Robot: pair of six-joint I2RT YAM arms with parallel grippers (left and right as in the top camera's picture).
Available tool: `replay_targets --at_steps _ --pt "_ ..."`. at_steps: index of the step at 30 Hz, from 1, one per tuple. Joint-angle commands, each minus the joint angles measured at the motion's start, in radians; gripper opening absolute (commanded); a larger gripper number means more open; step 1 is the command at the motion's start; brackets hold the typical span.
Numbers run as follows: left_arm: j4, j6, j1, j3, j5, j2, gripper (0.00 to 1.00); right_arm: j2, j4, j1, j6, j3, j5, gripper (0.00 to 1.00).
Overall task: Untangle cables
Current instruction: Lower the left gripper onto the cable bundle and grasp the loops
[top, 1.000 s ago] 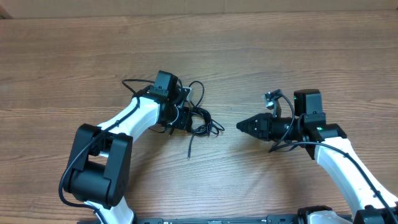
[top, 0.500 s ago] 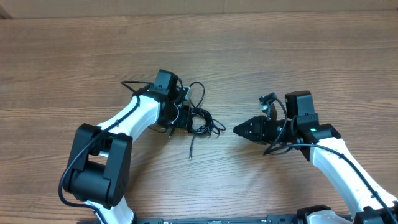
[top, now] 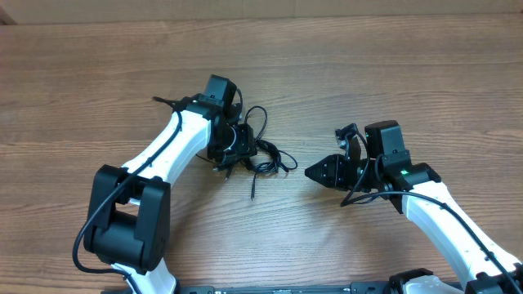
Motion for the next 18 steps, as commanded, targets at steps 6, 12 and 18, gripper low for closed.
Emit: replay_targets --at_steps 6,12,18 --pt "0.073 -0.221 -0.064 -0.049 -0.089 0.005 0.42 0.0 0.009 0.007 0.005 0.027 0.026 0.17" --pt "0.112 -0.307 -0.082 -0.098 -0.146 0.005 0.42 0.0 0.008 0.007 0.005 0.027 0.026 0.17" --pt "0.127 -0.309 -0.083 -0.12 -0.149 0.005 0.31 0.0 0.013 0.007 0.005 0.027 0.026 0.18"
